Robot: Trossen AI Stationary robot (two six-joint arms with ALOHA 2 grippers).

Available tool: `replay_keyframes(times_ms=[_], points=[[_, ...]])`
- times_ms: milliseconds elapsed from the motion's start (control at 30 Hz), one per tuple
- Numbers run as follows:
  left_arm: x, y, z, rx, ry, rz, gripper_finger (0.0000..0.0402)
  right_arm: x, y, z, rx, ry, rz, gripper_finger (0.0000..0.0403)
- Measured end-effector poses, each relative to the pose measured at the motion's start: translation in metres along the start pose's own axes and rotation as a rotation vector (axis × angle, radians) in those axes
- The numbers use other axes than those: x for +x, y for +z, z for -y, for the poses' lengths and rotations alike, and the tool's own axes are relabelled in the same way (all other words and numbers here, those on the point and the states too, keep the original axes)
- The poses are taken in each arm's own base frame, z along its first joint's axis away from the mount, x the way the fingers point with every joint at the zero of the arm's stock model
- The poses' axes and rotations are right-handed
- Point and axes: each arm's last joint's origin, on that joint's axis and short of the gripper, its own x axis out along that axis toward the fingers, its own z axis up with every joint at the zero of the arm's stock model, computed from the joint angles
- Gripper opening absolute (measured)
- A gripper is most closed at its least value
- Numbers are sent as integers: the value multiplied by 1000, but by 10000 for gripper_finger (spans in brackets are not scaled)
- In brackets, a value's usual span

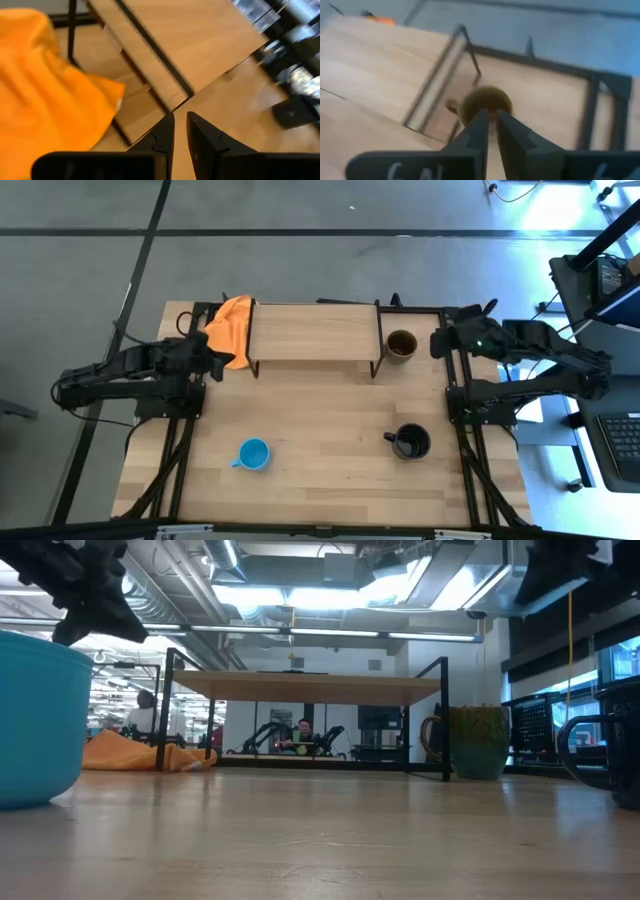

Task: Stack small to large cups/mugs on shelf
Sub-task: Put the brown mug on the shelf

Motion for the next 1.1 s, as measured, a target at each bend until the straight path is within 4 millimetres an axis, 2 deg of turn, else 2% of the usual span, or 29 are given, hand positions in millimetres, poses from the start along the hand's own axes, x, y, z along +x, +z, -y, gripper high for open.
replay_keyframes(times_ms=[133,400,533,633,900,1100], points=[[1,-2,0,-18,15,-34,44,15,7,-2,23,-35,-109,66],[1,-4,-2,-31,18,-71,43,70,21,-1,-17,-205,-239,134],[1,-5,-2,-28,16,-86,43,97,35,2,-24,-153,-287,167],[1,-7,-4,-20,36,-106,43,117,42,11,-24,-157,-362,185],[1,-8,-5,-1,43,-121,43,165,47,35,-17,-140,-580,196],[1,-8,-5,3,43,-121,43,189,41,32,-9,-104,-686,196]])
